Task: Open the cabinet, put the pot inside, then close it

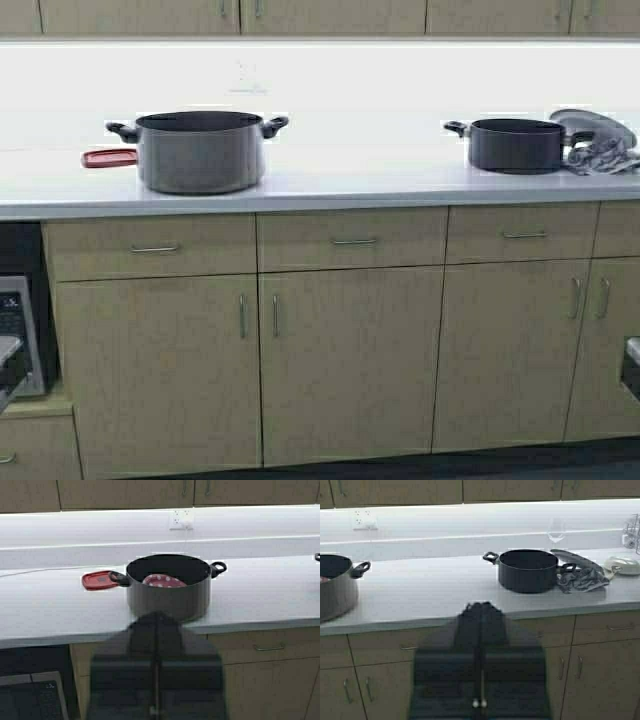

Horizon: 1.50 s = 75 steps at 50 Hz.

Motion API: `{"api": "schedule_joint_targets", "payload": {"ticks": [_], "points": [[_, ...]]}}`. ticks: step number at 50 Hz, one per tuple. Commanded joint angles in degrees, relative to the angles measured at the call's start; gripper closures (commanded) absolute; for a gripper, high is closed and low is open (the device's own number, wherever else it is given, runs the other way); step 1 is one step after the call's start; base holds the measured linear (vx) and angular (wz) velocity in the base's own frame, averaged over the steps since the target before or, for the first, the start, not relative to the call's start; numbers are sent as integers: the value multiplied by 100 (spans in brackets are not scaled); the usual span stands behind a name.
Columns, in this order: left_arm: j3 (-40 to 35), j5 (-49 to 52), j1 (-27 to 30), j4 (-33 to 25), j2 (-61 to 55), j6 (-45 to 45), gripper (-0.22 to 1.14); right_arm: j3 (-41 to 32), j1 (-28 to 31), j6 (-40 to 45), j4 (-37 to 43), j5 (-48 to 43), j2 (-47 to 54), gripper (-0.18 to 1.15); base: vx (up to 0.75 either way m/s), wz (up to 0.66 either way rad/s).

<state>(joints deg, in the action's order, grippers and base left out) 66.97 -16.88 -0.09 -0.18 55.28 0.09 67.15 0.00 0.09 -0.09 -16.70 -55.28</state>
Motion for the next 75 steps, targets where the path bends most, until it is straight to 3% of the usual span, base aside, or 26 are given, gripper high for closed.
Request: {"api": "schedule_joint_targets", "payload": {"ticks": [1,4,12,45,75], "points": [[-44,-18,-18,44,-44,9,92,62,44,-18,-35,9,26,90,2,-2],[-44,-18,-18,44,-53,0,83,88,35,-26,-114,9,-9,88,3,-2],[-18,-18,-26,44,-97,-26,90,105,35,0,-193,9,-26,92,4,-1],[18,-70,-141,44,-220,-97,89,105,44,18,-185,9,88,91,15,-2],[26,-132,-141,44,-246,-53,89,158,44,9,-185,9,18,91,31,19]]}}
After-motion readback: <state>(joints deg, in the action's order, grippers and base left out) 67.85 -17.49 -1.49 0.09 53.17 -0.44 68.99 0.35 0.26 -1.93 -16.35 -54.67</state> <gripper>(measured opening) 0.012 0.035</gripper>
